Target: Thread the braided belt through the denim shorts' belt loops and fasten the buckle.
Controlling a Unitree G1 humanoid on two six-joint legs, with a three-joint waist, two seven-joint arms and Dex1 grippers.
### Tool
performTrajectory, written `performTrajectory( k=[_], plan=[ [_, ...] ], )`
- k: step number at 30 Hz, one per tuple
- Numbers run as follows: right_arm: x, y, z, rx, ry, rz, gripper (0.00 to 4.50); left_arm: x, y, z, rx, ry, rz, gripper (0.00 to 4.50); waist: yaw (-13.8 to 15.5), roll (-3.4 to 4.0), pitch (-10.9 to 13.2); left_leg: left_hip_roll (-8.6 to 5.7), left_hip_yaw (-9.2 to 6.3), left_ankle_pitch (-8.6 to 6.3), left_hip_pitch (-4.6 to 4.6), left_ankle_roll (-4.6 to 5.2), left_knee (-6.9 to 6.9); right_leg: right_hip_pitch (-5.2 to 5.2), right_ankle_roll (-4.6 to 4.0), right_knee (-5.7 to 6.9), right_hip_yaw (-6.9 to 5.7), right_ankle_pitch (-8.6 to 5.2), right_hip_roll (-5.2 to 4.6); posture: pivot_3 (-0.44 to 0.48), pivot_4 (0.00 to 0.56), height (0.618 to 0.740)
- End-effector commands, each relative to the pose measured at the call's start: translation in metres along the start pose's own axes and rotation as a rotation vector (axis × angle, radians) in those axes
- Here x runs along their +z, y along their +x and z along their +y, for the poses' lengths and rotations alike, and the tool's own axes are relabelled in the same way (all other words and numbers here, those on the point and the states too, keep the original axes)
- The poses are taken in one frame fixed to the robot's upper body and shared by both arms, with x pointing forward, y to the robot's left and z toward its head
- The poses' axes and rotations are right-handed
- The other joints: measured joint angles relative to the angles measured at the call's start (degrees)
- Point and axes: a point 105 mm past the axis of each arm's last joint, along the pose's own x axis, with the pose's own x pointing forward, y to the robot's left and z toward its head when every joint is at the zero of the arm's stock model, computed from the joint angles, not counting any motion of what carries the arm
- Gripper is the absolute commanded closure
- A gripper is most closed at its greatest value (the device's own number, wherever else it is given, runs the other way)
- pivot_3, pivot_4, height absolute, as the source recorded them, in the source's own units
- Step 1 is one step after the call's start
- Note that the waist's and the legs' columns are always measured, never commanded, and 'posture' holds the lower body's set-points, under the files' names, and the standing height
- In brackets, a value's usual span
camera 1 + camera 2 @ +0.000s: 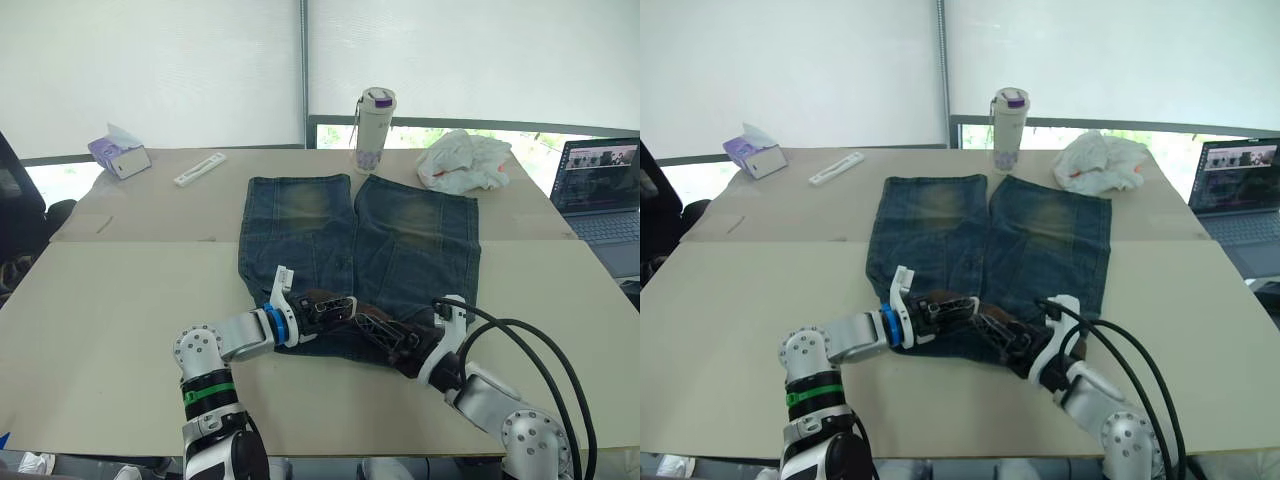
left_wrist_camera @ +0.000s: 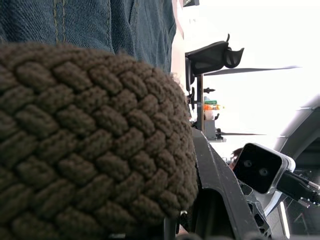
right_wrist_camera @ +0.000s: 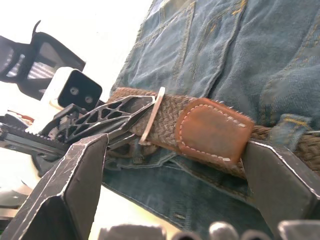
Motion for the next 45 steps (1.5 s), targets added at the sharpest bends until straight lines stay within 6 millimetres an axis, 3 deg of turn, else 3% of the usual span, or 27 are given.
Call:
performTrajectory(
  k=[1, 3, 4, 15, 17, 21, 25, 29, 34, 38, 41, 45],
  plan=[
    [0.011, 0.002, 0.012, 0.055, 0.025, -0.054, 0.04, -0.003, 0.002, -0.007, -0.038, 0.014, 0.016, 4.50, 0.0, 0.00, 0.0, 0.00, 0.00, 0.00, 0.00, 0.00, 0.00, -0.01, 0.00, 0.00, 0.00, 0.00, 0.00, 0.000, 0.150, 0.740],
    [0.017, 0.003, 0.014, 0.069, 0.058, -0.090, 0.04, -0.003, 0.002, -0.006, -0.031, 0.019, 0.017, 4.50, 0.0, 0.00, 0.0, 0.01, 0.00, 0.00, 0.00, 0.00, 0.00, -0.01, 0.00, 0.00, 0.00, 0.00, 0.00, 0.000, 0.150, 0.740],
    [0.018, 0.002, 0.014, 0.070, 0.067, -0.099, 0.28, -0.003, 0.001, -0.007, -0.032, 0.020, 0.017, 4.50, 0.0, 0.00, 0.0, 0.01, 0.00, 0.00, 0.00, 0.00, -0.01, -0.01, 0.00, 0.00, 0.00, 0.00, 0.00, 0.000, 0.150, 0.740],
    [0.019, -0.001, 0.010, 0.039, 0.060, -0.092, 3.94, -0.005, -0.001, -0.006, -0.035, 0.045, 0.034, 4.50, -0.1, 0.01, 0.0, 0.02, 0.06, 0.00, -0.01, 0.00, -0.01, -0.02, 0.01, -0.01, 0.00, -0.01, 0.02, 0.000, 0.150, 0.740],
    [0.019, -0.002, 0.008, 0.022, 0.043, -0.084, 4.50, -0.006, -0.005, -0.009, -0.047, 0.081, 0.051, 3.75, -0.1, 0.01, 0.0, 0.02, 0.06, 0.00, -0.02, 0.00, -0.01, -0.01, 0.01, -0.01, 0.00, -0.01, 0.02, 0.000, 0.150, 0.740],
    [0.019, -0.003, 0.006, 0.015, 0.034, -0.079, 4.50, -0.010, -0.022, -0.010, -0.017, 0.249, 0.106, 1.99, -0.3, 0.03, 0.0, 0.03, 0.07, 0.00, -0.02, 0.00, -0.05, -0.04, 0.00, -0.01, 0.00, 0.00, 0.04, 0.000, 0.150, 0.740],
    [0.025, -0.006, 0.004, 0.006, 0.016, -0.089, 4.50, -0.019, -0.050, -0.017, -0.043, 0.499, 0.169, 0.11, -0.9, 0.15, 0.0, 0.13, 0.06, 0.01, 0.06, -0.02, -0.13, -0.06, -0.05, 0.00, 0.09, 0.01, 0.08, 0.000, 0.150, 0.740],
    [0.033, -0.008, 0.000, -0.001, 0.002, -0.102, 4.50, -0.009, -0.076, -0.022, -0.043, 0.823, 0.093, 0.04, -1.3, 0.32, 0.1, 0.22, 0.06, 0.04, 0.11, -0.06, -0.24, -0.11, -0.21, 0.00, 0.13, -0.04, 0.04, 0.000, 0.150, 0.740],
    [0.042, -0.012, -0.002, -0.006, -0.032, -0.107, 4.50, 0.010, -0.086, -0.017, 0.071, 1.214, -0.079, 0.04, -0.4, 0.35, 0.1, 0.26, 0.08, 0.05, 0.01, -0.01, -0.26, -0.11, -0.21, -0.16, 0.16, -0.07, -0.11, 0.000, 0.150, 0.740],
    [0.040, -0.016, -0.008, -0.027, -0.063, -0.080, 4.50, 0.010, -0.076, -0.015, 0.063, 1.210, -0.167, 0.04, 0.4, 0.35, 0.1, 0.27, 0.05, 0.03, -0.21, 0.11, -0.23, -0.13, -0.19, -0.28, 0.12, -0.06, -0.16, 0.000, 0.150, 0.740],
    [0.041, -0.021, -0.012, -0.047, -0.097, -0.060, 4.50, 0.020, -0.071, 0.011, 0.214, 1.204, -0.186, 0.04, 0.3, 0.34, 0.1, 0.26, 0.05, 0.02, -0.34, 0.20, -0.15, -0.13, -0.06, -0.35, 0.11, 0.00, -0.16, 0.000, 0.150, 0.740],
    [0.047, -0.035, -0.018, -0.077, -0.159, -0.039, 4.50, 0.004, -0.071, 0.043, 0.264, 1.207, -0.047, 0.04, 0.0, 0.35, 0.1, 0.24, 0.10, 0.02, -0.31, 0.22, -0.15, -0.13, -0.03, -0.25, 0.12, -0.01, -0.08, 0.000, 0.150, 0.740]
  ],
)
